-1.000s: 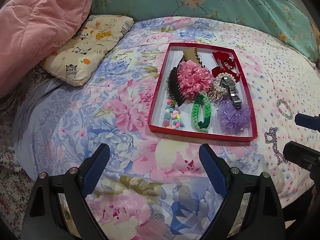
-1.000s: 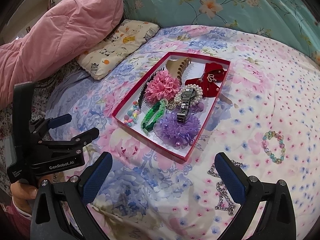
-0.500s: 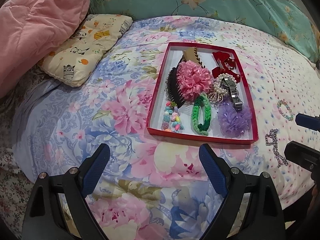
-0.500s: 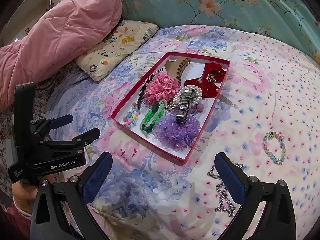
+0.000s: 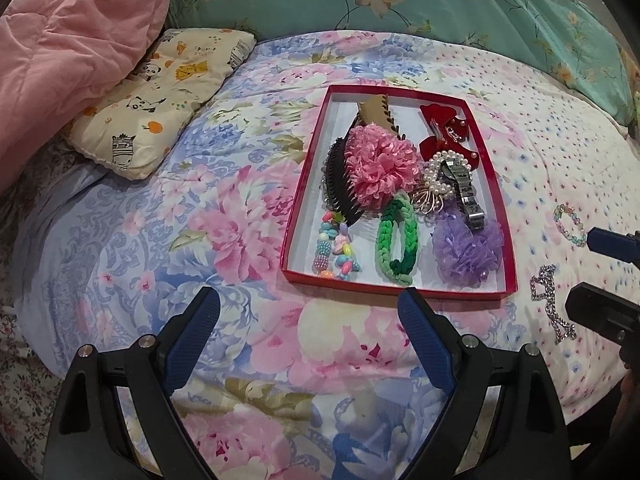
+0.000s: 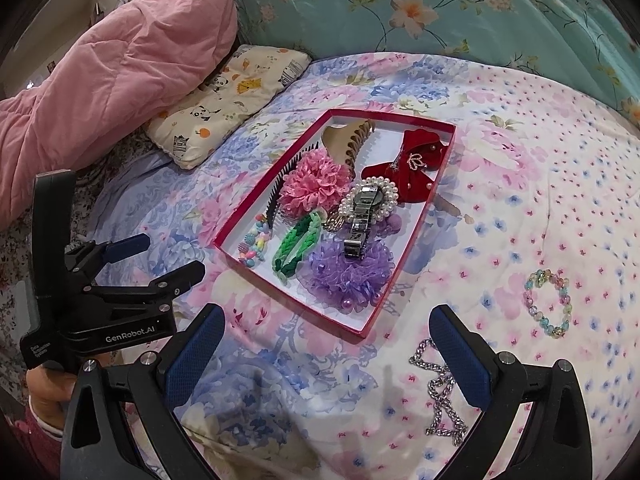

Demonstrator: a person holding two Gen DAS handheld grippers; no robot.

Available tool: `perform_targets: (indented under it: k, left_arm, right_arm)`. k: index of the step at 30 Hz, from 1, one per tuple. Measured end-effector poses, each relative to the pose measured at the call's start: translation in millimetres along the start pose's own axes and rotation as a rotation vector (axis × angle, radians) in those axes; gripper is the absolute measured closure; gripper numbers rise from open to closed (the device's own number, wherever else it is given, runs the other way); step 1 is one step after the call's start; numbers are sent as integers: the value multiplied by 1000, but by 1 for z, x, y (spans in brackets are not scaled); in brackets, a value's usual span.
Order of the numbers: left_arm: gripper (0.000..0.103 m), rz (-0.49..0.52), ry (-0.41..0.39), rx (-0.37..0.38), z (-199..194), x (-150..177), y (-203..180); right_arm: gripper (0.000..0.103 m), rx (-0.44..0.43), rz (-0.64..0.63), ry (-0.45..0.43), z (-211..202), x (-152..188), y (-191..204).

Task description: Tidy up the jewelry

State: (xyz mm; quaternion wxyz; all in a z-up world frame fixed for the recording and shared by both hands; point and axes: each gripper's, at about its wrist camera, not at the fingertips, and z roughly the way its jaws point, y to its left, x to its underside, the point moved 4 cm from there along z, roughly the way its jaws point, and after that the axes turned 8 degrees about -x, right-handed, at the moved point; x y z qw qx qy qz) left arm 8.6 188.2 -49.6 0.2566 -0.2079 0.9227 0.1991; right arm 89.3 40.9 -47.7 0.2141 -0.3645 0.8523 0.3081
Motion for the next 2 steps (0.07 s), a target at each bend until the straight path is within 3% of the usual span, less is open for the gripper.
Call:
perform_targets:
  k: [2]
  left_arm:
    - [12, -9, 12, 12, 5, -1, -1]
  right_arm:
    - [0, -3, 11, -5, 2, -1, -3]
